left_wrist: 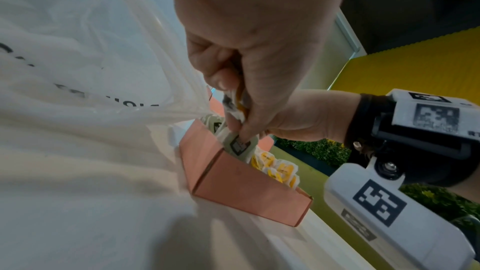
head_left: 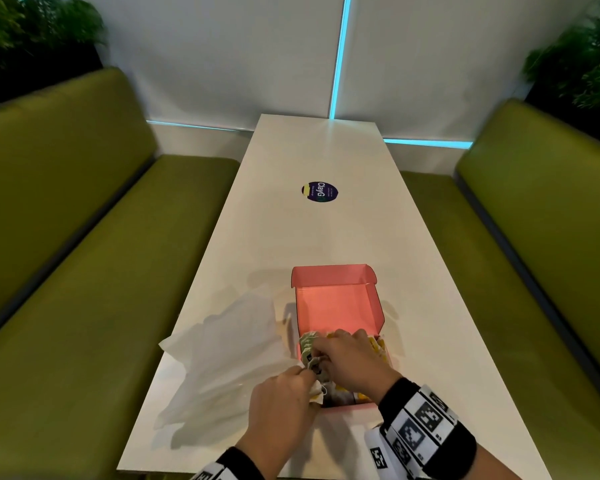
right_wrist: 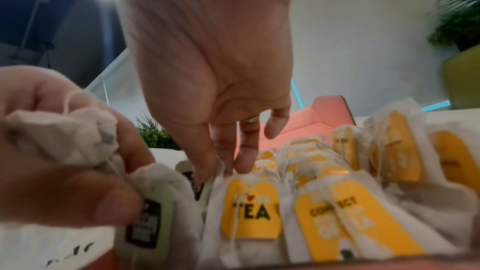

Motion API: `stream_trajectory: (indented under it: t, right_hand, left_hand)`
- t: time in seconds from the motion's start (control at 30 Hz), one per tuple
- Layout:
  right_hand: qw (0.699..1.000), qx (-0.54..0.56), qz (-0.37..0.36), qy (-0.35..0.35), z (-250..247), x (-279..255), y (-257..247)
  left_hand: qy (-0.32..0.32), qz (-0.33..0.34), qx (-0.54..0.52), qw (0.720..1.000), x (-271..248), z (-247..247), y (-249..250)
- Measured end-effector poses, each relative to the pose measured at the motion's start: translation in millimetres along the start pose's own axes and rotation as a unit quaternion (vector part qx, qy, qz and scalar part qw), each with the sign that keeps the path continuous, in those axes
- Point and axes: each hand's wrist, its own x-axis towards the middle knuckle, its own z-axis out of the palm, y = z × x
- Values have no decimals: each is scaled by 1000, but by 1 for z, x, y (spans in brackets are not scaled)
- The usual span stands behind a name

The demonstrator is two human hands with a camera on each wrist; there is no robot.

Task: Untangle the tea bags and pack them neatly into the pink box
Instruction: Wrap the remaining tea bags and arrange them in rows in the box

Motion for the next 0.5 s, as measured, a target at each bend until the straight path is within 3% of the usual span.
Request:
stream_trajectory:
  t: [0.3, 0.5]
  right_hand:
    - [998, 3, 24, 52, 8, 9, 0]
    - [994, 64, 20, 91, 13, 9, 1]
  left_hand:
    - [-19, -41, -30, 999, 9, 12, -5]
    - [-7, -61, -66, 996, 12, 8, -4]
